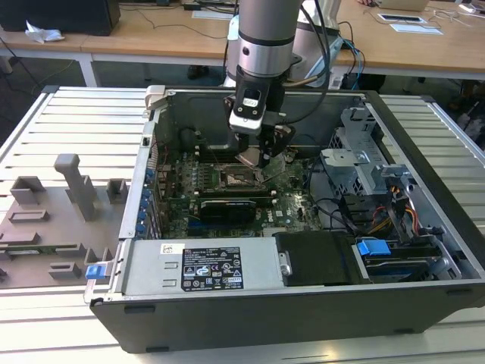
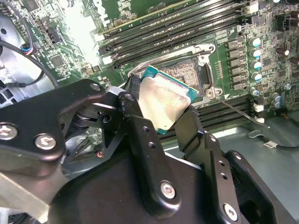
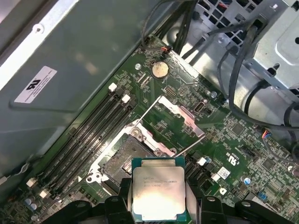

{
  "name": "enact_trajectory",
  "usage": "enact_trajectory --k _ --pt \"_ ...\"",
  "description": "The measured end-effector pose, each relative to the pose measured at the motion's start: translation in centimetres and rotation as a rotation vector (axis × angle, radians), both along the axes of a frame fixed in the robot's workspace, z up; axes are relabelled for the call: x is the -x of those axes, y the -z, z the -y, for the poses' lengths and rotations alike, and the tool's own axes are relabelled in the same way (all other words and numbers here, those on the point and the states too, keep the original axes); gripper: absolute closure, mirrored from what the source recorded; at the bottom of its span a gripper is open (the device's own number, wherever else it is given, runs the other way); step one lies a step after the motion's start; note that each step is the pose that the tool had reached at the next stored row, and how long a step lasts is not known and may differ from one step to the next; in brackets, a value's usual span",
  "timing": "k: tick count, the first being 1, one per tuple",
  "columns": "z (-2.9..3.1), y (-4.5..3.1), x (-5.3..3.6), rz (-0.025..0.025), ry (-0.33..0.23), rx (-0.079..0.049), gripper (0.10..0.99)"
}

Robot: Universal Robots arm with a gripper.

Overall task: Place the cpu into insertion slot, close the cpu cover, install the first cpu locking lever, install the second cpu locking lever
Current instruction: 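Place the cpu into insertion slot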

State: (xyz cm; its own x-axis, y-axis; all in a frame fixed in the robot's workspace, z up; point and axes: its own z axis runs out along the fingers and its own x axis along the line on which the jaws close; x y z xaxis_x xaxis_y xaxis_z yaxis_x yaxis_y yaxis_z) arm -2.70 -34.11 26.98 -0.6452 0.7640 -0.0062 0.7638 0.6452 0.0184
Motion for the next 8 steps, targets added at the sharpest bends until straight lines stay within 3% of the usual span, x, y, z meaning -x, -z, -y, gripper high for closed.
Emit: enact_trajectory --k 8 --pt "0.00 0.01 0.00 0.0001 0.056 0.004 0.545"
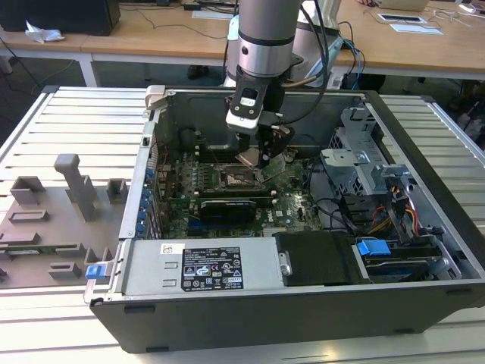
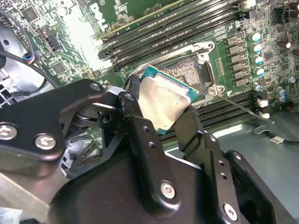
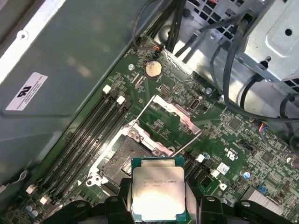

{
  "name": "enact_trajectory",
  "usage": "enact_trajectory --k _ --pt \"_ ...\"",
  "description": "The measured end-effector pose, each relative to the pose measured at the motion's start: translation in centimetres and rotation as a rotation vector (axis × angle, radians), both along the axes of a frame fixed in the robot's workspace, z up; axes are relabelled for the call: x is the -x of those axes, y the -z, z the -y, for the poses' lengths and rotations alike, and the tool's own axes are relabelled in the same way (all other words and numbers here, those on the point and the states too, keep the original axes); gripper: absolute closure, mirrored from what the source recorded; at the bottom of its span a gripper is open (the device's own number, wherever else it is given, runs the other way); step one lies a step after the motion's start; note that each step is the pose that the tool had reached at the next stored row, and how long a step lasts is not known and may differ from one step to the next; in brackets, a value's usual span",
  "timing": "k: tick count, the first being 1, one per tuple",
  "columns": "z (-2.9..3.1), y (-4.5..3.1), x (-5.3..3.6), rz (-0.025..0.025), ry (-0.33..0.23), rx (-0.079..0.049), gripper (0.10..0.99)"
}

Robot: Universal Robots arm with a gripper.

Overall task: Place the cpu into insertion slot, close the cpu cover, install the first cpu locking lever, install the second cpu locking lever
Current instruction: 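Place the cpu into insertion slot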

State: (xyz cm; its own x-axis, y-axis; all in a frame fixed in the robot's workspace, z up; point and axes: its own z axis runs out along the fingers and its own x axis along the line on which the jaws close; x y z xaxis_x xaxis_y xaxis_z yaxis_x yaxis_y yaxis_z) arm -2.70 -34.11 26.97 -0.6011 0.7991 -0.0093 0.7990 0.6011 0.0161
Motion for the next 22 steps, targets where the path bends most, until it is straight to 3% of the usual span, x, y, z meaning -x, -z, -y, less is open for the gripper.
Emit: enact_trajectory --k 18,22 --pt "0.00 0.04 0.00 0.0000 0.127 0.008 0.545" --pt "0.00 0.05 0.00 0.0000 0.180 0.012 0.545"
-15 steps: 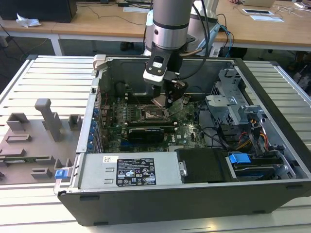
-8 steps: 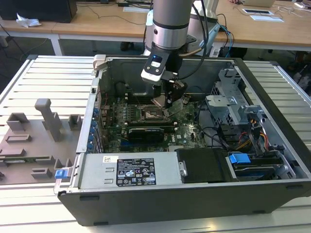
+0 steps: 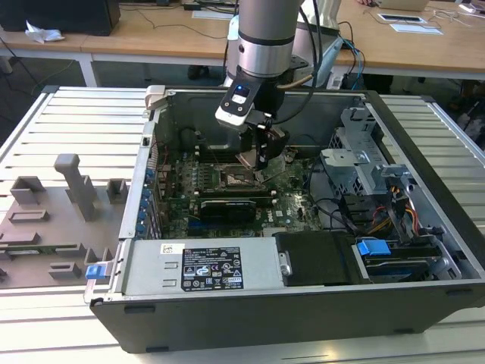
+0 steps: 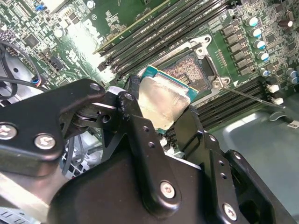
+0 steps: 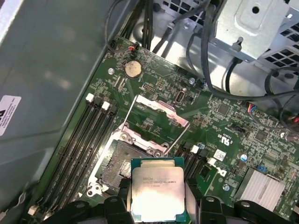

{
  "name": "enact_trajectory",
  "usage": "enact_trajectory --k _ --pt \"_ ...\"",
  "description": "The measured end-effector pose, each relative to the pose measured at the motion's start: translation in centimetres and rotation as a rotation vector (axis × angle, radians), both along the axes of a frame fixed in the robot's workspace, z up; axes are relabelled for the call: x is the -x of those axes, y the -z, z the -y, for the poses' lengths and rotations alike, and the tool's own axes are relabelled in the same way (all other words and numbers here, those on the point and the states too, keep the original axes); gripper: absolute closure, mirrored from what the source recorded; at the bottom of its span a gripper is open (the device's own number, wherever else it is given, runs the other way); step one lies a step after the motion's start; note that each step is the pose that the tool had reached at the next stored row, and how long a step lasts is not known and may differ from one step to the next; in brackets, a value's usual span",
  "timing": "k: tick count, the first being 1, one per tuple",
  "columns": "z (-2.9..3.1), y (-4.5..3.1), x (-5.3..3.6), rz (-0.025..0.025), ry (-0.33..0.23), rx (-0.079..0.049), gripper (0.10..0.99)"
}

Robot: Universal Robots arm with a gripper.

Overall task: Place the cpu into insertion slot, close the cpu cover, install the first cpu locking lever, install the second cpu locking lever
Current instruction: 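Place the cpu into insertion slot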

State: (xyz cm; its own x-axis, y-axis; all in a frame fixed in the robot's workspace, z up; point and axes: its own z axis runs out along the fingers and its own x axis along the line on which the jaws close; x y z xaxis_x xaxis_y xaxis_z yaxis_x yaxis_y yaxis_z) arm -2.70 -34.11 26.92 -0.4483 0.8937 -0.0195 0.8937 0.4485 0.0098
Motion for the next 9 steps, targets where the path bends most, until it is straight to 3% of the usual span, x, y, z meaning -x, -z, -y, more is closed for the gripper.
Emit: enact_trajectory --k 9 --pt "0.00 0.02 0.00 -0.0002 0.105 0.012 0.545"
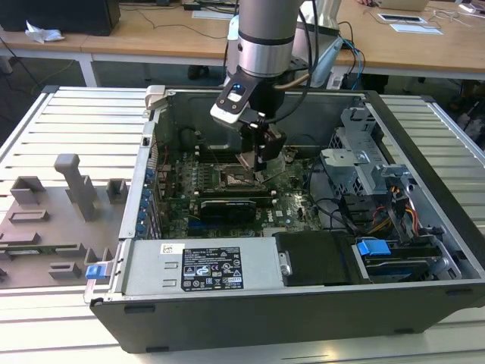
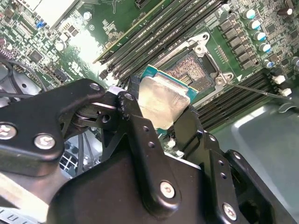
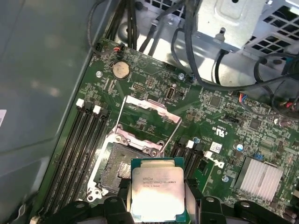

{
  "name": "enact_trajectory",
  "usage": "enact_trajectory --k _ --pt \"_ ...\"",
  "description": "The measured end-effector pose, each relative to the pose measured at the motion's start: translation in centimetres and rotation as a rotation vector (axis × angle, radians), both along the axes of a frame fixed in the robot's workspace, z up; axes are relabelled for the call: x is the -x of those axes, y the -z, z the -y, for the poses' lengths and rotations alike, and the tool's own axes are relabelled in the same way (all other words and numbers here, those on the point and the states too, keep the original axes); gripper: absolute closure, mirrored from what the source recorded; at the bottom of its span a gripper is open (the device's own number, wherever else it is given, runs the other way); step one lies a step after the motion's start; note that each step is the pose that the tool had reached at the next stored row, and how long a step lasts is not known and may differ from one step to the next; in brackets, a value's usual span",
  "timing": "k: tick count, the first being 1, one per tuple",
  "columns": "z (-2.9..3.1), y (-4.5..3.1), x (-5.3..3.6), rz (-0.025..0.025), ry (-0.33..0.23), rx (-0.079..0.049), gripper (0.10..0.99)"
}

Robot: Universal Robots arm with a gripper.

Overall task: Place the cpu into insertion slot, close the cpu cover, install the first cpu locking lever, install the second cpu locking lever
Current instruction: 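Place the cpu into insertion slot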

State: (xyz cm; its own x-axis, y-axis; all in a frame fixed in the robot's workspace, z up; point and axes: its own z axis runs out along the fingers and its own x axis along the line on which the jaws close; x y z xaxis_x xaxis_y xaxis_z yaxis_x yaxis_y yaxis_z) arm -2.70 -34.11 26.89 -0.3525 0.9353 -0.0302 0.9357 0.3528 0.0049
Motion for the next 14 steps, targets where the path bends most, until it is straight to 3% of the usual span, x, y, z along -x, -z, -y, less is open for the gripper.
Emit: enact_trajectory --k 14 --pt "0.00 0.05 0.00 0.0000 0.125 0.004 0.545"
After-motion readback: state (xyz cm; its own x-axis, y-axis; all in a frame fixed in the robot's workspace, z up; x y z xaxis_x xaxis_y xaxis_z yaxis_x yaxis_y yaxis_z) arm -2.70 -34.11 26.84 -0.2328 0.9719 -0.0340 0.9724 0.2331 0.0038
